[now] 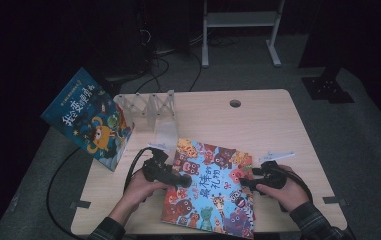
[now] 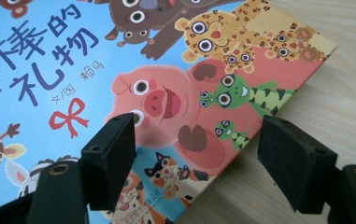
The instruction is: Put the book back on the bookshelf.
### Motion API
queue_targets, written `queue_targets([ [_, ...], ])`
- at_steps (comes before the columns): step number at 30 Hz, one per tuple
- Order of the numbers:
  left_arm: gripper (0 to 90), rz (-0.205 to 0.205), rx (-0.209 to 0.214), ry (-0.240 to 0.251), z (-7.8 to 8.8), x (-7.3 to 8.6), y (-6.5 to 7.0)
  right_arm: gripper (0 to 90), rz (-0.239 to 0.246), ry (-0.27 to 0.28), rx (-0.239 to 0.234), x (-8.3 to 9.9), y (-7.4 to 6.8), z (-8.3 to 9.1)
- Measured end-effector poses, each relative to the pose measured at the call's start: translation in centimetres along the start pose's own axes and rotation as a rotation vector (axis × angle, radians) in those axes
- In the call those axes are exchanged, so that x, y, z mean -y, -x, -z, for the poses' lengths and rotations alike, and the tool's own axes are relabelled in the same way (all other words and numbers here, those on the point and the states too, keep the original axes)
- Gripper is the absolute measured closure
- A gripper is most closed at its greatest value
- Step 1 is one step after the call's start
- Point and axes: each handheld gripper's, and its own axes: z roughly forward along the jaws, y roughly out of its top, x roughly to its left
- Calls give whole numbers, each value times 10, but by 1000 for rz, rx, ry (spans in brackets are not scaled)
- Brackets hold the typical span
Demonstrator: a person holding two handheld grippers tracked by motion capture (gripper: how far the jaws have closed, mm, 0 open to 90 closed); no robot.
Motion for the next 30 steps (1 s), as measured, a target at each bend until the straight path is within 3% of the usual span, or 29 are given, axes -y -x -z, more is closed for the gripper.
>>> queue_targets([
  [6,71,-1,-26,-21,-2,-6,5,251,-2,-3,-1,0,0,0],
  [14,71,-10,-20,51,6,-22,12,236,-23,3,-16,0,1,-1],
  [25,71,-34,-26,77,6,-40,19,227,-27,-4,-24,-1,3,0],
  [30,71,-48,-25,53,7,-48,22,223,-30,-8,-34,-1,4,1],
])
